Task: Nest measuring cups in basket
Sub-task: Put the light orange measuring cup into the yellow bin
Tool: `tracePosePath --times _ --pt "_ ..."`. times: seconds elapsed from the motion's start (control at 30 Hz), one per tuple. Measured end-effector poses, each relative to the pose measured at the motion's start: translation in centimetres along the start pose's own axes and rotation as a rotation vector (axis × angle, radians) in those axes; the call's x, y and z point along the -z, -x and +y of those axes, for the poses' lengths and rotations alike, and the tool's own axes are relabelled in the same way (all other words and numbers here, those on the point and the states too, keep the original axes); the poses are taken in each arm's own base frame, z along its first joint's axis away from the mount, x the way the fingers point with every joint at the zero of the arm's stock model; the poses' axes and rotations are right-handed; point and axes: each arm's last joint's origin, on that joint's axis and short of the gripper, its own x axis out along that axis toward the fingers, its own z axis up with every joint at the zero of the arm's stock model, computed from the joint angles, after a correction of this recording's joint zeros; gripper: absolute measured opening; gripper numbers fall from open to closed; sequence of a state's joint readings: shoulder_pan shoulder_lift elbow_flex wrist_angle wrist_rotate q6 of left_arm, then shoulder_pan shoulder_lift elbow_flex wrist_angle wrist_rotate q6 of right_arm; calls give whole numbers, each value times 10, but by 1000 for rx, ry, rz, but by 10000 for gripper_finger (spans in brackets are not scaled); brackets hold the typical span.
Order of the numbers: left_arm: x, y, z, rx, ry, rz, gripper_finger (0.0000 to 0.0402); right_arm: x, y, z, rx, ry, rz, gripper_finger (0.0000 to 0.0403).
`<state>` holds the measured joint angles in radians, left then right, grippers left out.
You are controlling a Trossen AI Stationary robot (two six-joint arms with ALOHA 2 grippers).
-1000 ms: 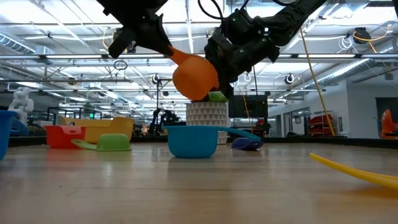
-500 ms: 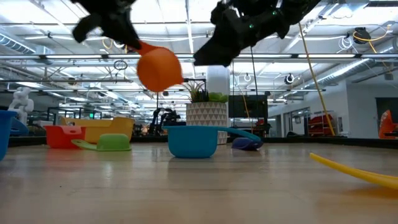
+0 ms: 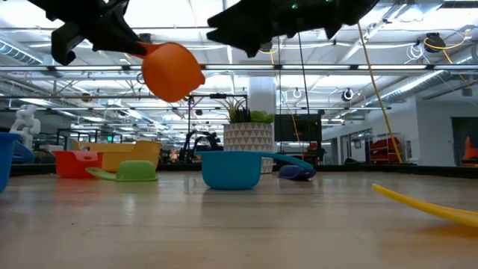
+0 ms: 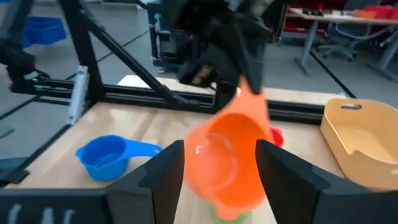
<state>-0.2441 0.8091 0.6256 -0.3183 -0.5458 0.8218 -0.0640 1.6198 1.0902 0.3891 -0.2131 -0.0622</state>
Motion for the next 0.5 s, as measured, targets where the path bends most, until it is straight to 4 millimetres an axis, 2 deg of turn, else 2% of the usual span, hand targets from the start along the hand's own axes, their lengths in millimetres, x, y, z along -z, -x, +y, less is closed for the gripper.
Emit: tracePosePath --times 0.23,0.4,0.5 --pt "-1 0 1 -6 -28 -22 10 10 -39 -6 -79 -25 84 185" --pt "-1 1 2 -14 -43 -15 4 15 -53 -11 -83 -31 150 181" --pt "0 1 2 -19 -46 -8 10 18 -53 -15 -82 -42 171 159"
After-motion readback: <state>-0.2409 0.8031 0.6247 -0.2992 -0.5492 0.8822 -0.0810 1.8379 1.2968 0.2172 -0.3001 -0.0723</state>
